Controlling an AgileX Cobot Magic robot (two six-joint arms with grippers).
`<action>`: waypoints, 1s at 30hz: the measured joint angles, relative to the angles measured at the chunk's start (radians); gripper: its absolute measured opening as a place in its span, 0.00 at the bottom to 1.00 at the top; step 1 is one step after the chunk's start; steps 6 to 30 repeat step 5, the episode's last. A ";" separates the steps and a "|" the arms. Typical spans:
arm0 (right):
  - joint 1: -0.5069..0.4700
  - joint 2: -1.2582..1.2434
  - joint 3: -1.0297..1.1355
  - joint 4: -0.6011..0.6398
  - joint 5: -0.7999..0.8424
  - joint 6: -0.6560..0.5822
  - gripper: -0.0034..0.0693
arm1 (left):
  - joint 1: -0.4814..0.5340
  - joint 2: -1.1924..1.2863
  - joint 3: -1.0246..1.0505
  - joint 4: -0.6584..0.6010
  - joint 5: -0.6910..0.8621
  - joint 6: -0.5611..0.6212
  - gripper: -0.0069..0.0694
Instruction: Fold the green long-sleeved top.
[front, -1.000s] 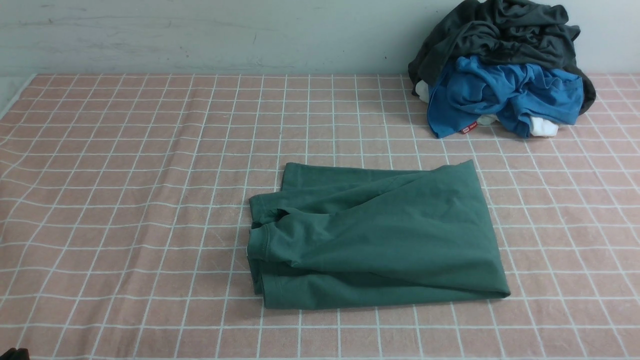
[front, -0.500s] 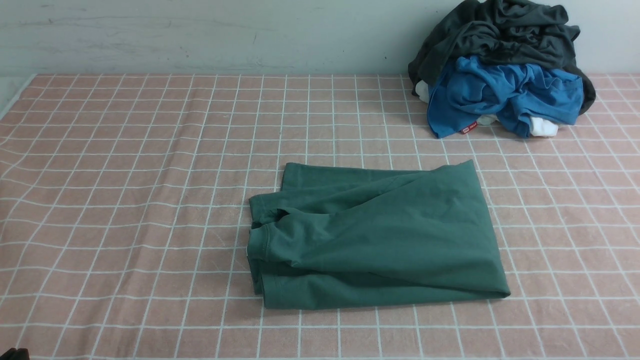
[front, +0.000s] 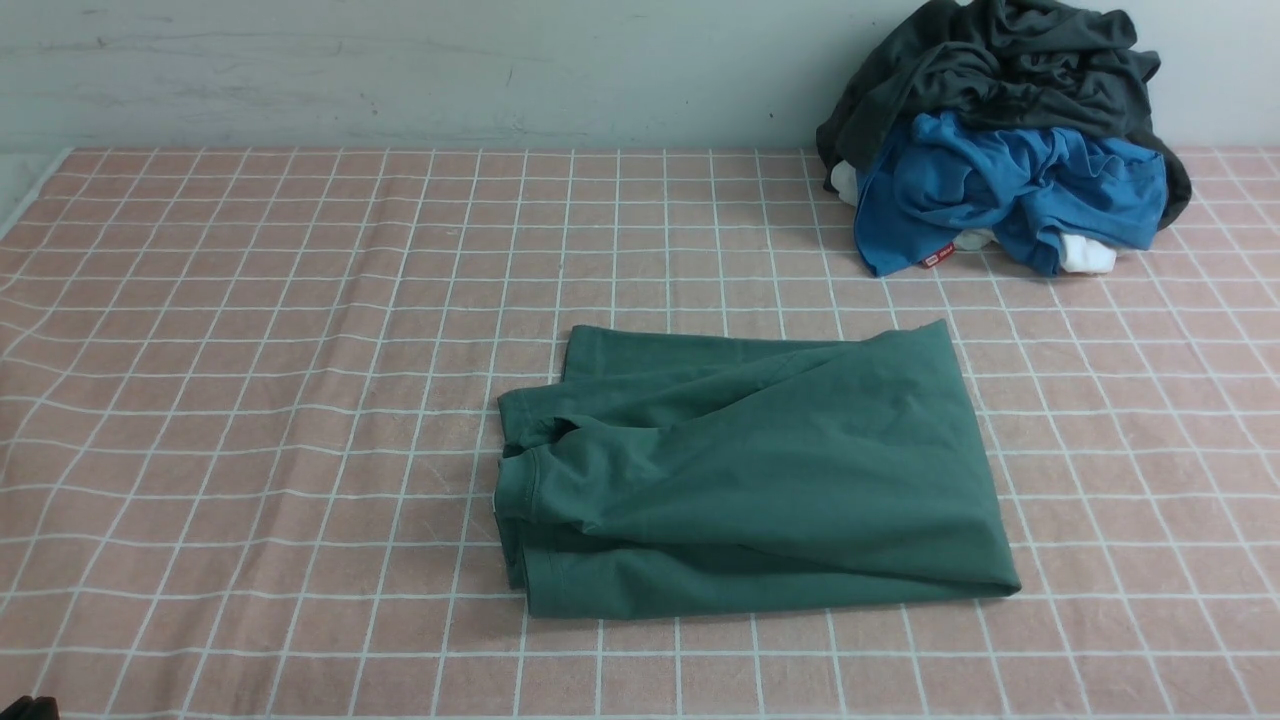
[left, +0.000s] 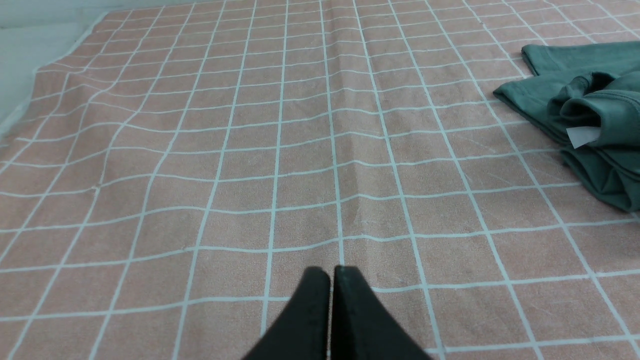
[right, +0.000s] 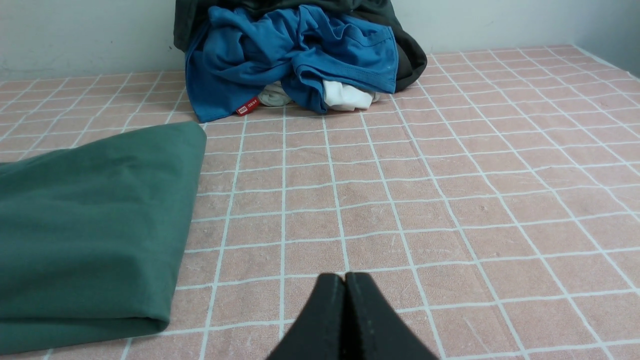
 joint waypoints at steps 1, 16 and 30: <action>0.000 0.000 0.000 0.000 0.000 0.000 0.03 | 0.000 0.000 0.000 0.000 0.000 0.000 0.09; 0.000 0.000 0.000 0.000 0.000 0.000 0.03 | 0.000 0.000 0.000 0.000 0.000 0.000 0.09; 0.000 0.000 0.000 0.000 0.000 0.000 0.03 | 0.000 0.000 0.000 0.000 0.000 0.000 0.09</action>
